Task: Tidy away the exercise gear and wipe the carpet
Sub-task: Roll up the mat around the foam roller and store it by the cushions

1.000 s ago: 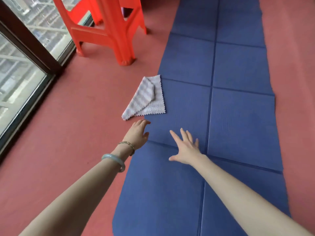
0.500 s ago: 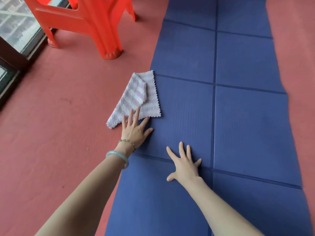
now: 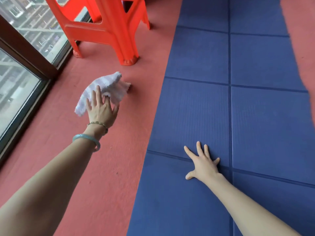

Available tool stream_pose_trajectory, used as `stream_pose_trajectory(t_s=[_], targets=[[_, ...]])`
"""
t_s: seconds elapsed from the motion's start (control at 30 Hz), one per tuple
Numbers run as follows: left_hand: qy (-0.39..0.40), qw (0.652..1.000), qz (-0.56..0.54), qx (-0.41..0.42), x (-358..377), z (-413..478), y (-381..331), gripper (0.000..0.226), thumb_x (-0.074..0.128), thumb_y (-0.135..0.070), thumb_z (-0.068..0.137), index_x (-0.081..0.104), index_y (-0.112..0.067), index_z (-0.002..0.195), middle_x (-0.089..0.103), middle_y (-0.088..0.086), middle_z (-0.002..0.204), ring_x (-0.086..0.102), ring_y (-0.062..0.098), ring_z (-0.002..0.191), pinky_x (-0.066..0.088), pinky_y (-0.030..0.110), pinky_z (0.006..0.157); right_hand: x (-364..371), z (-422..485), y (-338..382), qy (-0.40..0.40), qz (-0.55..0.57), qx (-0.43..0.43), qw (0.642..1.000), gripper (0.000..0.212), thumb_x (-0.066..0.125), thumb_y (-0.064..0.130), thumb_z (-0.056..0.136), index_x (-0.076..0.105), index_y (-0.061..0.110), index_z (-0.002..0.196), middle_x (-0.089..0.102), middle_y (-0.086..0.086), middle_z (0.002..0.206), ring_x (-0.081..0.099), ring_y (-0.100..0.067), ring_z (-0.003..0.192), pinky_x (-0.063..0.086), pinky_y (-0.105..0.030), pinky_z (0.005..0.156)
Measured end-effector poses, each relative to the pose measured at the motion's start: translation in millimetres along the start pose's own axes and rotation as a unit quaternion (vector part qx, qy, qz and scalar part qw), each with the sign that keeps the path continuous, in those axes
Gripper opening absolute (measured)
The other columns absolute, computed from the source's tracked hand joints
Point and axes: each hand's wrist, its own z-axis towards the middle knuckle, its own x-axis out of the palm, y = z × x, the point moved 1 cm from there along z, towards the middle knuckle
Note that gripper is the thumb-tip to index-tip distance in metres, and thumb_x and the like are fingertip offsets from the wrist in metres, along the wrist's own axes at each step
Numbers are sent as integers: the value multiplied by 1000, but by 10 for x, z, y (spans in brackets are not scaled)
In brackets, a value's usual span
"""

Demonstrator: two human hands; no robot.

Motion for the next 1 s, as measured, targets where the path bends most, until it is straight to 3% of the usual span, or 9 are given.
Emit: stream_pose_trajectory(t_s=[0.1, 0.23, 0.33, 0.47, 0.63, 0.77, 0.87, 1.0], targets=[[34, 999, 19, 34, 114, -267, -16, 56, 47, -45, 92, 45, -9, 134, 6, 16, 157, 4, 32, 144, 3, 52, 114, -8, -11, 9, -1, -1, -1, 1000, 112, 77, 44, 69, -4, 47, 146, -24, -2, 155, -19, -30, 143, 18, -71, 102], [49, 987, -10, 151, 303, -773, -389, 61, 36, -50, 86, 57, -6, 123, 30, 19, 149, 28, 35, 138, 21, 51, 110, 3, -40, -14, -8, -9, -5, 1000, 113, 76, 47, 67, -5, 46, 146, -24, -1, 155, -18, -29, 143, 19, -70, 102], [67, 962, -20, 264, 437, -1213, -724, 61, 37, -49, 84, 60, -5, 120, 42, 20, 143, 42, 36, 130, 33, 52, 104, 5, -57, -26, -3, -15, -11, 1000, 113, 75, 48, 68, -5, 46, 146, -24, -1, 155, -18, -29, 143, 19, -70, 102], [114, 921, -7, 373, 591, -1892, -1005, 69, 37, -55, 83, 54, -6, 128, 43, 16, 142, 45, 32, 128, 38, 52, 102, -21, -97, -76, -3, 20, -38, 999, 104, 73, 43, 72, 2, 42, 148, -17, 0, 157, -14, -28, 144, 16, -70, 104], [233, 902, 40, 361, 711, -2542, -985, 85, 30, -71, 77, 40, -13, 138, 45, 10, 142, 41, 30, 130, 43, 59, 94, 27, -535, -401, -19, 57, -93, 994, 84, 66, 29, 85, 14, 30, 150, 0, -4, 160, -1, -22, 147, 16, -41, 117], [255, 898, 32, 358, 835, -2594, -921, 91, 14, -79, 80, 14, -18, 149, 35, 8, 148, 20, 27, 137, 21, 59, 106, 264, -1064, -743, 12, 28, -99, 995, 77, 59, 19, 88, 14, 31, 150, 0, -2, 160, 0, -19, 147, 17, -36, 117], [284, 892, 35, 350, 795, -2586, -940, 96, 8, -81, 77, 18, -16, 148, 33, 9, 150, 19, 28, 140, 23, 61, 105, 375, -1460, -937, 21, 42, -78, 996, 74, 58, 19, 90, 16, 30, 150, 4, -1, 160, 3, -18, 146, 23, -38, 115], [291, 895, 54, 334, 710, -2594, -1018, 107, 6, -85, 60, -10, -19, 143, -2, 4, 157, -2, 27, 145, 2, 56, 112, 572, -1789, -1128, 18, 58, -65, 996, 71, 58, 19, 91, 19, 28, 150, 10, -1, 159, 8, -18, 146, 25, -37, 114]])
